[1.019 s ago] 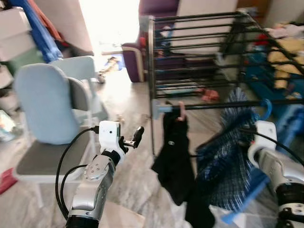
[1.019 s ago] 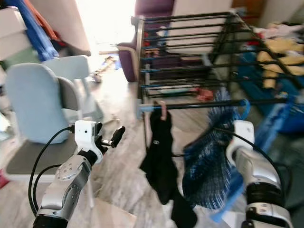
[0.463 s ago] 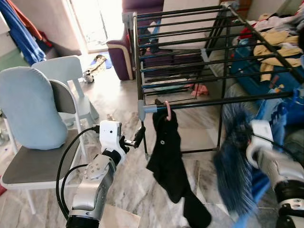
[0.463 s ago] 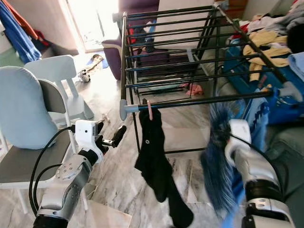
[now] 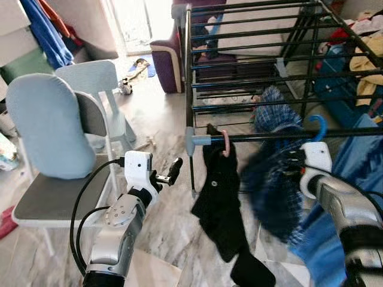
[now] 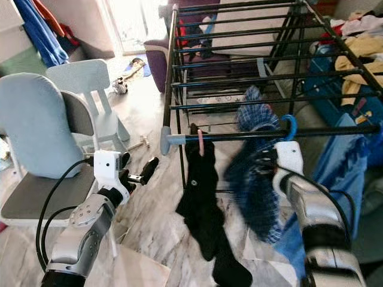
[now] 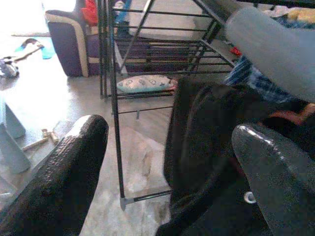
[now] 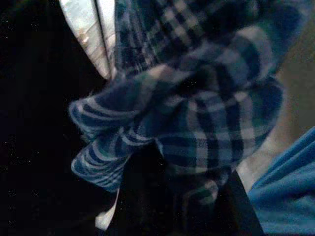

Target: Hang hanger

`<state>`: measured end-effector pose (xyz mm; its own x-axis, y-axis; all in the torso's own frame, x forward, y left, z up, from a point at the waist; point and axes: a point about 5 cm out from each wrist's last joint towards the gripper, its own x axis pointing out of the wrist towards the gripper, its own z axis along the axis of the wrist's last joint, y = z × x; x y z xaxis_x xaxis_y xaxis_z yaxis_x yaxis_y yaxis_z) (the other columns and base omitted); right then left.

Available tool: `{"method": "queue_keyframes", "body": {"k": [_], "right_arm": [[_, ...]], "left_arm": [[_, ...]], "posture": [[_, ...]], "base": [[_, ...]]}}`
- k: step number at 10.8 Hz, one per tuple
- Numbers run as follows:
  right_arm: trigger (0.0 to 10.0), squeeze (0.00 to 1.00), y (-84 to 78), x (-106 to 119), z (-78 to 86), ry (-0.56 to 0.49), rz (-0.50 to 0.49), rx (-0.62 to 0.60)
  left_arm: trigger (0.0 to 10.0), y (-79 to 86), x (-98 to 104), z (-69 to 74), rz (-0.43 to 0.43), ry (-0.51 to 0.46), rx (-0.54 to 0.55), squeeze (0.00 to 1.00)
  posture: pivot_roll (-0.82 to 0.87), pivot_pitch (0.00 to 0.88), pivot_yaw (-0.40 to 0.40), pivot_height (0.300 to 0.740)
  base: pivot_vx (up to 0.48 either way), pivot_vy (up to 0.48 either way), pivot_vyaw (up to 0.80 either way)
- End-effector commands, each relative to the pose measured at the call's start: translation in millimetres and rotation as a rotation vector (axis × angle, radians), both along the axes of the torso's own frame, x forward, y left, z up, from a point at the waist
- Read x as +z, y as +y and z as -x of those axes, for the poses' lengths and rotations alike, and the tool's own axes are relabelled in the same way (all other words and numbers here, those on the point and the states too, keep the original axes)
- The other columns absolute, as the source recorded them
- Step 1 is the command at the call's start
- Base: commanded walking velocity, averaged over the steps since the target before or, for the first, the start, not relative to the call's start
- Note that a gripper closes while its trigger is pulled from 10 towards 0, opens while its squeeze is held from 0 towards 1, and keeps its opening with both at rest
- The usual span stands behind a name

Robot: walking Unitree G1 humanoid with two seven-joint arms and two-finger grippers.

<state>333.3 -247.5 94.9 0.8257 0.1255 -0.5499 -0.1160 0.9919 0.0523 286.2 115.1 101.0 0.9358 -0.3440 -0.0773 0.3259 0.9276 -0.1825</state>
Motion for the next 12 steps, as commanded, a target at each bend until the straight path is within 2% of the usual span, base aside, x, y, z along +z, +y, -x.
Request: {"method": "queue_keyframes", "body": {"k": [1,3,5,7,8,9,10,12], "right_arm": [[10.0,0.00,12.6,17,-15.3,-0.021,-0.071,0.015],[10.0,0.00,4.7,6,-16.5,0.062,-0.147,-0.081],[10.0,0.00,-6.2,-16,-2.6,0.165,-0.197,-0.151],[10.0,0.00,-10.2,-27,5.1,0.178,-0.162,-0.140],[10.0,1.00,-12.9,-27,5.6,0.153,-0.107,-0.119],[10.0,1.00,-19.9,-21,3.4,0.065,0.032,-0.093],[10.0,1.00,-23.6,-11,0.8,-0.028,0.128,-0.077],[10.0,1.00,-27.5,3,3.8,-0.164,0.219,-0.098]], "left_arm": [[10.0,2.2,1,1.1,-0.014,0.003,0.003,0.00],[10.0,4.9,-1,2.6,-0.027,0.018,0.008,0.00],[10.0,2.9,-5,7.3,-0.041,0.042,0.000,0.00],[10.0,-0.8,-5,8.3,-0.046,0.044,-0.012,0.00],[10.0,-0.6,-5,7.2,-0.052,0.044,-0.007,0.00],[10.0,-0.7,-4,6.1,-0.056,0.042,-0.004,0.00],[10.0,-1.0,-4,5.8,-0.058,0.041,-0.002,0.00],[10.0,-1.3,-4,6.1,-0.068,0.040,0.009,0.00]], "posture": [[-0.17,0.000,0.058,0.740],[-0.16,0.000,0.046,0.740],[-0.15,0.000,0.039,0.740],[-0.15,0.000,0.043,0.740],[-0.16,0.000,0.046,0.740],[-0.16,0.000,0.048,0.740],[-0.16,0.000,0.049,0.740],[-0.17,0.000,0.050,0.740]], "base": [[0.000,0.000,0.00],[0.000,0.000,0.00],[0.000,0.000,0.00],[0.000,0.000,0.00],[0.000,0.000,0.00],[0.000,0.000,0.00],[0.000,0.000,0.00],[0.000,0.000,0.00]]}}
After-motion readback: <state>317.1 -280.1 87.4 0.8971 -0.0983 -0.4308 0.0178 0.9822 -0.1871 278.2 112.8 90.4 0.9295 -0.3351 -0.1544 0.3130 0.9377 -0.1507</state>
